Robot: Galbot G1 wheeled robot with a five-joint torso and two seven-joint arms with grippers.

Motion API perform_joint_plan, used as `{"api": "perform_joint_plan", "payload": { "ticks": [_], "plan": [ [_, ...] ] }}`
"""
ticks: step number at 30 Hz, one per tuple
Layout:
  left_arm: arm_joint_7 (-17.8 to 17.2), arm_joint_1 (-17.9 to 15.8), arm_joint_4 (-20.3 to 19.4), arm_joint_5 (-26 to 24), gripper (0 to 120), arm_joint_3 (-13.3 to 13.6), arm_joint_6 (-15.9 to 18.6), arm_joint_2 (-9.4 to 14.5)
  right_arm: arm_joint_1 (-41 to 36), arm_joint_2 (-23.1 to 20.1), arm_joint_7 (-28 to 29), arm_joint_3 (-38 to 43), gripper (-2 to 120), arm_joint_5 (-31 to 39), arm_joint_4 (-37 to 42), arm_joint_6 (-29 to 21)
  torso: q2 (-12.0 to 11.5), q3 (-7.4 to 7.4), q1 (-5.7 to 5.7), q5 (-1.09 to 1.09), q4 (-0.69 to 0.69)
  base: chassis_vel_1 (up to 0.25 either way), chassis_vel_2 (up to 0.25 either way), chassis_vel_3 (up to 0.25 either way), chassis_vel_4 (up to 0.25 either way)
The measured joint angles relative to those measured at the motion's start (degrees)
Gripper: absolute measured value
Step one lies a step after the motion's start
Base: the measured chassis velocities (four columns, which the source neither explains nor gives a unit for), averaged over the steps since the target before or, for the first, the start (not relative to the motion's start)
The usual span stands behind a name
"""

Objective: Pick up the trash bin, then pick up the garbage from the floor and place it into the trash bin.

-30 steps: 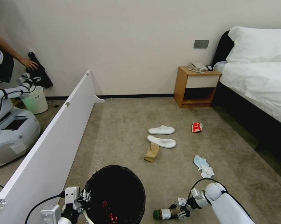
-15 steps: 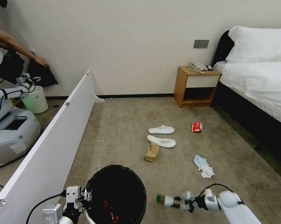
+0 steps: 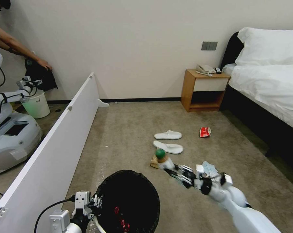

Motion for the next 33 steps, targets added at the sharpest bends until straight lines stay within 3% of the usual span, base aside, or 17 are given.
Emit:
{"api": "perform_joint_plan", "payload": {
  "ticks": [6,11,12,20,22,24,25,27,33],
  "plan": [
    [0.0,0.0,-0.3,-0.2,4,0.5,0.1,0.4,2.9,2.9,-2.2,-5.8,28,-1.0,0.1,-0.3,0.0,0.00,0.00,0.00,-0.01,0.000,0.000,0.000,0.000],
    [0.0,0.1,-0.5,-0.8,4,0.0,0.1,0.5,2.5,3.7,-2.8,-6.6,50,-5.6,-2.3,0.3,0.0,0.00,0.00,0.00,-0.04,0.000,0.000,0.000,0.000],
    [0.0,0.1,-0.5,-0.8,4,0.0,0.1,0.5,2.5,3.7,-2.8,-6.6,50,-5.6,-2.3,0.3,0.0,0.00,0.00,0.00,-0.04,0.000,0.000,0.000,0.000],
    [0.0,-0.5,-0.3,-1.2,4,0.0,0.3,0.2,-2.2,-0.1,-3.0,-1.8,81,-7.4,-1.7,0.9,0.0,0.00,0.00,0.00,-0.05,0.000,0.000,0.000,0.000],
    [0.0,-0.6,-0.2,-1.2,4,0.0,0.3,0.2,-2.5,-0.3,-3.1,-1.5,82,-7.4,-1.6,0.9,0.0,0.00,0.00,0.01,-0.05,0.000,0.000,0.000,0.000],
    [0.0,-0.7,-0.1,-1.2,4,0.0,0.3,0.2,-3.8,-1.2,-2.9,0.2,93,-7.4,-1.0,1.1,0.0,0.00,0.00,0.00,-0.02,0.000,0.000,0.000,0.000],
    [0.0,-0.7,-0.1,-1.2,4,0.0,0.3,0.2,-3.8,-1.2,-2.9,0.2,93,-7.4,-1.0,1.1,0.0,0.00,0.00,0.00,-0.02,0.000,0.000,0.000,0.000],
    [0.0,-0.7,-0.1,-1.3,4,0.0,0.3,0.1,-5.7,-1.4,0.3,2.8,99,-7.6,-0.4,3.6,0.0,0.00,0.00,0.02,-0.01,0.000,0.000,0.000,0.000],
    [0.0,-0.7,0.1,-1.4,4,-0.3,0.3,-0.1,-13.0,-1.7,12.3,12.1,100,-11.1,2.6,10.2,0.0,0.00,0.00,0.01,-0.01,0.000,0.000,0.000,0.000]
  ]
}}
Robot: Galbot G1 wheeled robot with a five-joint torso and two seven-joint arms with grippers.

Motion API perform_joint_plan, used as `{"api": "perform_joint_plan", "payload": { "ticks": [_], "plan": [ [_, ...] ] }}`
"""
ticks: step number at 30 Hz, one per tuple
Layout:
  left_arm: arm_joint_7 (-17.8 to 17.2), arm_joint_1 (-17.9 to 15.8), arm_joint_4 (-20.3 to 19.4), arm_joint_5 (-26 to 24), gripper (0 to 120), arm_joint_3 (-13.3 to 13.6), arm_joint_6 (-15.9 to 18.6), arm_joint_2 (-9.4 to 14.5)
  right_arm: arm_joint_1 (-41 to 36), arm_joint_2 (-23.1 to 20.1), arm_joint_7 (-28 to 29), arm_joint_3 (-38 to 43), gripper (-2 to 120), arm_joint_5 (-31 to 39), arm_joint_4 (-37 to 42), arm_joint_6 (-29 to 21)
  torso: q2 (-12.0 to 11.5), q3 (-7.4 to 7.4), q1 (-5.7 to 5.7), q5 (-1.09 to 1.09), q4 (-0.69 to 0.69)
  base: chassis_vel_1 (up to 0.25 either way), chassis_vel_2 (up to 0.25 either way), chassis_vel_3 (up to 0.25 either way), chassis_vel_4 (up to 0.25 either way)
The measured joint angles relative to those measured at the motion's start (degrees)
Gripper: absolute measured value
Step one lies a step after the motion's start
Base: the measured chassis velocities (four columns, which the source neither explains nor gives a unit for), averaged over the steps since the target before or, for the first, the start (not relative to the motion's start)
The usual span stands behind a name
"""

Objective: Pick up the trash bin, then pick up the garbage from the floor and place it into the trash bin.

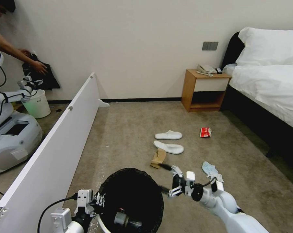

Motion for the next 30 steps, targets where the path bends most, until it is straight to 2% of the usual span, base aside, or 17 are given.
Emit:
{"api": "perform_joint_plan", "payload": {
  "ticks": [1,3,4,5,6,7,8,9,10,11,13,14,16,18,22,24,30],
  "plan": [
    [0.0,0.0,0.0,-0.1,4,-0.1,0.0,-0.1,-3.6,-0.1,3.1,4.0,100,-2.2,1.2,0.7,0.0,-0.01,0.00,-0.03,-0.02,0.000,0.000,0.000,0.000],
    [0.0,0.0,0.1,-0.1,4,-0.1,0.0,-0.3,-6.3,0.1,5.8,6.9,100,-4.7,1.9,1.7,0.0,0.00,0.00,0.02,-0.04,0.000,0.000,0.000,0.000],
    [0.0,0.0,0.1,-0.2,4,-0.2,-0.1,-0.4,-9.2,0.6,10.5,10.1,100,-8.0,2.7,3.9,0.0,-0.01,0.00,-0.01,-0.02,0.000,0.000,0.000,0.000],
    [0.0,0.0,0.1,-0.2,4,-0.2,-0.1,-0.4,-9.2,0.6,10.5,10.1,100,-8.0,2.7,3.9,0.0,-0.01,0.00,-0.01,-0.02,0.000,0.000,0.000,0.000],
    [0.0,0.0,0.2,-0.2,4,-0.2,-0.1,-0.4,-10.9,1.0,14.0,11.5,100,-10.0,3.1,5.7,0.0,-0.01,0.00,-0.04,-0.03,0.000,0.000,0.000,0.000],
    [0.0,0.1,0.2,-0.2,4,-0.3,-0.3,-0.5,-14.1,2.0,22.4,13.7,100,-14.6,3.8,8.8,0.0,-0.01,0.00,0.01,-0.02,0.000,0.000,0.000,0.000],
    [0.0,0.1,0.2,-0.2,4,-0.3,-0.3,-0.5,-14.1,2.0,22.4,13.7,100,-14.6,3.8,8.8,0.0,-0.01,0.00,0.01,-0.02,0.000,0.000,0.000,0.000],
    [0.0,0.2,0.3,-0.2,4,-0.3,-0.3,-0.6,-16.8,3.5,30.1,15.9,100,-19.3,4.6,10.3,0.0,-0.01,0.00,-0.01,-0.01,0.000,0.000,0.000,0.000],
    [0.0,0.3,0.3,-0.2,4,-0.4,-0.4,-0.7,-18.5,5.5,33.4,17.8,100,-21.7,4.8,10.3,0.0,-0.01,0.00,-0.04,-0.01,0.000,0.000,0.000,0.000],
    [0.0,0.3,0.3,-0.2,4,-0.4,-0.4,-0.7,-18.5,5.5,33.4,17.8,100,-21.7,4.8,10.3,0.0,-0.01,0.00,-0.04,-0.01,0.000,0.000,0.000,0.000],
    [0.1,0.5,0.4,0.0,4,-0.8,-0.7,-1.0,-20.8,10.8,36.7,20.8,100,-25.1,4.0,10.3,0.0,-0.01,0.00,0.01,-0.02,0.000,0.000,0.000,0.000],
    [0.1,0.5,0.4,0.0,4,-0.8,-0.7,-1.0,-20.8,10.8,36.7,20.8,100,-25.1,4.0,10.3,0.0,-0.01,0.00,0.01,-0.02,0.000,0.000,0.000,0.000],
    [0.1,0.8,0.5,-0.1,4,-1.3,-0.9,-1.0,-22.1,14.7,38.1,23.8,100,-29.0,2.6,11.0,0.0,-0.01,0.00,-0.01,0.00,0.000,0.000,0.000,0.000],
    [0.1,1.1,0.6,-0.2,4,-1.5,-0.9,-1.0,-22.9,16.3,39.5,24.8,100,-30.4,2.3,11.3,0.0,-0.01,0.00,0.00,0.00,0.000,0.000,0.000,0.000],
    [0.1,1.2,0.8,-0.3,4,-1.5,-1.0,-1.1,-24.5,18.0,40.2,26.3,100,-30.8,2.0,11.4,0.0,-0.01,0.00,-0.02,-0.01,0.000,0.000,0.000,0.000],
    [0.1,1.1,1.2,-0.2,4,-1.4,-1.0,-1.1,-25.7,19.5,37.2,28.3,100,-30.6,1.1,12.0,0.0,0.00,0.00,-0.01,-0.02,0.000,0.000,0.000,0.000],
    [0.1,1.0,1.5,-0.2,4,-1.3,-1.0,-1.2,-26.1,20.6,34.8,29.7,100,-30.8,0.1,12.5,0.0,0.00,0.00,-0.01,-0.01,0.000,0.000,0.000,0.000]
  ]
}}
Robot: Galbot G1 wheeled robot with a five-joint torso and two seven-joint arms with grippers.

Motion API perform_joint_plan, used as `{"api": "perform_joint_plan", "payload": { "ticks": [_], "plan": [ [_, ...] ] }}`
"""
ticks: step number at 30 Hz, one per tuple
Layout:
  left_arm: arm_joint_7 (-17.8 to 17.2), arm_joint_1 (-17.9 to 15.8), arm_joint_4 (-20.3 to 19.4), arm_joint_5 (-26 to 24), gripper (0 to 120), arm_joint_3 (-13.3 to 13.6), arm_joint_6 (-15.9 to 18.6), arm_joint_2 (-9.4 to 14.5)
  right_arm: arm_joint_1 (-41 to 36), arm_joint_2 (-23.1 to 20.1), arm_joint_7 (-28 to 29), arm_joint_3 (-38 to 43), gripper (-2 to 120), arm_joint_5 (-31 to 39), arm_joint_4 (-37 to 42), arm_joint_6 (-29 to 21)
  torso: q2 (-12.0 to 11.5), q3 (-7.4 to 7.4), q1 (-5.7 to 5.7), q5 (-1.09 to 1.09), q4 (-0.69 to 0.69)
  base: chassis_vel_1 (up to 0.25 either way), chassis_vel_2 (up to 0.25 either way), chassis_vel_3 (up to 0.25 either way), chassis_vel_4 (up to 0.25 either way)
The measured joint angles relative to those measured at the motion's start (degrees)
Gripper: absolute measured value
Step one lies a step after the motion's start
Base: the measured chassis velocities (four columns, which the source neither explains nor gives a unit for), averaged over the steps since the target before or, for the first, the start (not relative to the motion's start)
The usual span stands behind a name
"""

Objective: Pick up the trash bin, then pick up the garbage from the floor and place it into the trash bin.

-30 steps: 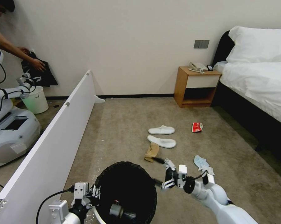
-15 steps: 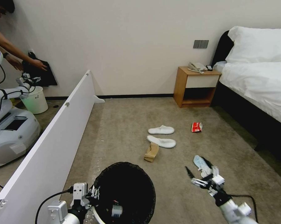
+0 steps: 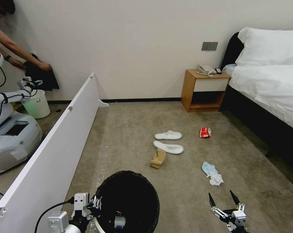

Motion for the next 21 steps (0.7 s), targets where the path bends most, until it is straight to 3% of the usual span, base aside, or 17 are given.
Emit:
{"api": "perform_joint_plan", "payload": {
  "ticks": [21],
  "plan": [
    [0.0,-0.2,0.1,0.1,4,0.2,0.0,-0.2,0.2,0.1,-0.1,-0.8,100,1.0,-1.3,0.5,0.0,0.00,0.00,0.00,0.00,-0.039,0.041,0.044,-0.043]
  ]
}}
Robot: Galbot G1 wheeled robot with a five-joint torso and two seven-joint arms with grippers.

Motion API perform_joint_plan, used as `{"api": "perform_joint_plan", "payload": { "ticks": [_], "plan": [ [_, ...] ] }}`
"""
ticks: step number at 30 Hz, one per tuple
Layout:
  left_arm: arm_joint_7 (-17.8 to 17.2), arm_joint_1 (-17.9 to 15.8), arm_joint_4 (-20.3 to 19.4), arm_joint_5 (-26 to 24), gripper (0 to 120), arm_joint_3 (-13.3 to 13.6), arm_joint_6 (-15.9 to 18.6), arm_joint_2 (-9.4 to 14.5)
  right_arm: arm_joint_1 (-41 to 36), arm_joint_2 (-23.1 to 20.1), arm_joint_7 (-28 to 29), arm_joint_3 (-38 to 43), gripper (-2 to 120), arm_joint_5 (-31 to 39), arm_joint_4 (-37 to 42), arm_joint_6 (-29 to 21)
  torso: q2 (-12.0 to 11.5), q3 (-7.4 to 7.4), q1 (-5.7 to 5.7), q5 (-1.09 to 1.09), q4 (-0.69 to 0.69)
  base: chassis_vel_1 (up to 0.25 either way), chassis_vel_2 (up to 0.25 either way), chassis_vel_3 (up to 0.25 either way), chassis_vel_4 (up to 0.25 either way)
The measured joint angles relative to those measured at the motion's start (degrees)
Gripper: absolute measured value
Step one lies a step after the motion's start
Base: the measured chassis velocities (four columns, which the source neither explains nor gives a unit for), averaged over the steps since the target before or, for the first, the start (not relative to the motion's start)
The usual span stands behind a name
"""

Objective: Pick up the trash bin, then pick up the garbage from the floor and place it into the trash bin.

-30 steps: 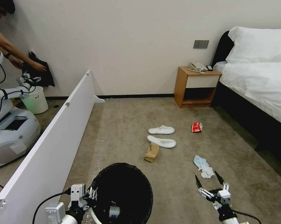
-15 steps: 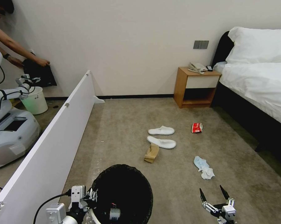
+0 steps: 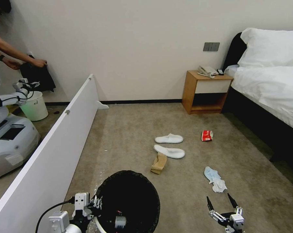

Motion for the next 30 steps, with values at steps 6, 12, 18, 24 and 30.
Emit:
{"api": "perform_joint_plan", "payload": {
  "ticks": [6,12,18,24,30],
  "plan": [
    [0.0,0.0,-0.1,0.0,4,0.0,0.0,0.0,0.1,-0.1,-0.1,0.1,100,0.2,-0.1,0.0,0.0,0.00,0.00,0.00,0.00,-0.047,0.061,0.048,-0.046],
    [0.0,0.2,-0.2,0.1,4,0.1,0.0,0.0,0.1,-0.1,-0.1,0.2,100,0.4,-0.2,-0.1,0.0,0.00,0.00,0.01,0.00,-0.087,0.088,0.081,-0.091],
    [0.0,0.2,-0.4,0.1,4,0.2,0.0,-0.1,0.1,-0.1,0.0,0.3,100,0.4,-0.3,-0.1,0.0,0.00,0.00,0.00,0.00,-0.098,0.090,0.095,-0.093],
    [0.0,0.2,-0.5,0.2,4,0.3,0.0,-0.1,0.0,-0.1,0.0,0.4,100,0.4,-0.4,-0.1,0.0,0.00,0.00,0.00,0.00,-0.087,0.085,0.095,-0.093],
    [0.0,0.2,-0.6,0.2,4,0.4,0.0,-0.2,-0.1,-0.1,0.0,0.5,100,0.4,-0.4,0.0,0.0,0.00,0.00,0.01,0.00,-0.069,0.092,0.097,-0.088]
  ]
}}
